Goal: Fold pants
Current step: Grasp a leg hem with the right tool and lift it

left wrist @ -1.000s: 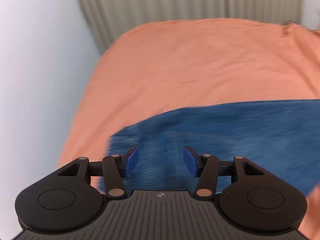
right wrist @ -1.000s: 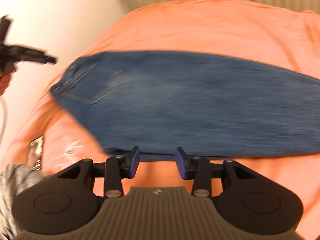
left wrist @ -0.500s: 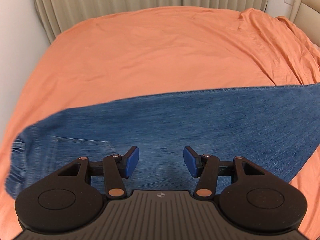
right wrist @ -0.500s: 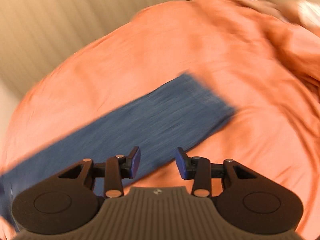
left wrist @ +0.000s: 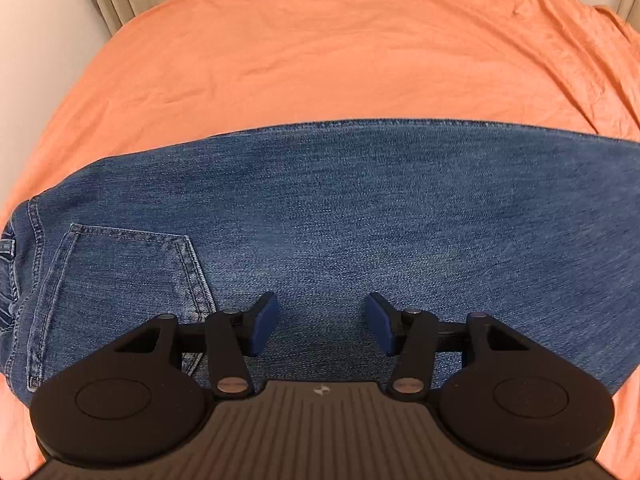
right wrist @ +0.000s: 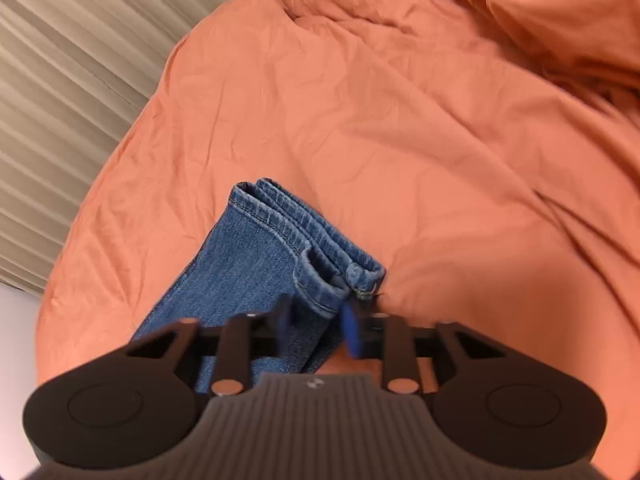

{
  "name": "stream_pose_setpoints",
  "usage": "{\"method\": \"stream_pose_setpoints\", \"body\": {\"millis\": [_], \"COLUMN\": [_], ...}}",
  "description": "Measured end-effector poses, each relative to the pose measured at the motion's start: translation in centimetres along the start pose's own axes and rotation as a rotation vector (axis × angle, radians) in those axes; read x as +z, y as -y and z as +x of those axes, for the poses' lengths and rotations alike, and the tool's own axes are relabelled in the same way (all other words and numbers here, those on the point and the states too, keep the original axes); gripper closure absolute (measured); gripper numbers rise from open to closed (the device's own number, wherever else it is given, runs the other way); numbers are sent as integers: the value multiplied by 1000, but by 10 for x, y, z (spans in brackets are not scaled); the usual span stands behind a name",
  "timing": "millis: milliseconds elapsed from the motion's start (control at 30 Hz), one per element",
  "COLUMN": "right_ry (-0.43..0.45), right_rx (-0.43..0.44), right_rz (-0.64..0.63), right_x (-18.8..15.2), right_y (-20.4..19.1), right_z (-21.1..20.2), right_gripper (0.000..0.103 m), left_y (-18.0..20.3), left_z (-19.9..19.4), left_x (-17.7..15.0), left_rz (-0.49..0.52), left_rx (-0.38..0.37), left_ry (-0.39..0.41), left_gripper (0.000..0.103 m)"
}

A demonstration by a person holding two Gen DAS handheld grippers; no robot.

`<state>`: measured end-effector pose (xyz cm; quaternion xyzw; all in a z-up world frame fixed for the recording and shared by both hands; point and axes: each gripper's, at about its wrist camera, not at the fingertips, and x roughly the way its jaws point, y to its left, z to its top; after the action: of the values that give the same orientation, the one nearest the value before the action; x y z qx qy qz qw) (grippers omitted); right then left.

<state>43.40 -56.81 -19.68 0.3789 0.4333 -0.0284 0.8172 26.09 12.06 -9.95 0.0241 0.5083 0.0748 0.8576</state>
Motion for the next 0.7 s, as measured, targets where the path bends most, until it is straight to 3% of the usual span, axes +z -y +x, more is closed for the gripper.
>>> {"method": "stream_pose_setpoints", "body": {"millis": [167, 267, 333, 467, 600, 700], "right_ry": [20, 113, 111, 36, 30, 18], "right_rx": [22, 97, 58, -30, -56, -84], "right_rz": [-51, -164, -196, -115, -122, -169], "right_x": [11, 19, 21, 18, 8, 3], "right_y": [-16, -43, -43, -8, 3, -1], "right_z": [-11, -42, -44, -10, 5, 8], "right_gripper": [102, 103, 103, 103, 103, 103], "left_y": [0, -4, -7, -8, -9, -7], "left_z": [8, 9, 9, 8, 6, 0], "left_x": [-2, -6, -10, -14, -14, -10], "left_rz": [-4, -42, -58, -83, -83, -60], "left_rx": [6, -11, -32, -52, -71, -80], "left_ry": [-10, 11, 33, 58, 65, 74], "left_gripper": [42, 42, 41, 36, 24, 24]}}
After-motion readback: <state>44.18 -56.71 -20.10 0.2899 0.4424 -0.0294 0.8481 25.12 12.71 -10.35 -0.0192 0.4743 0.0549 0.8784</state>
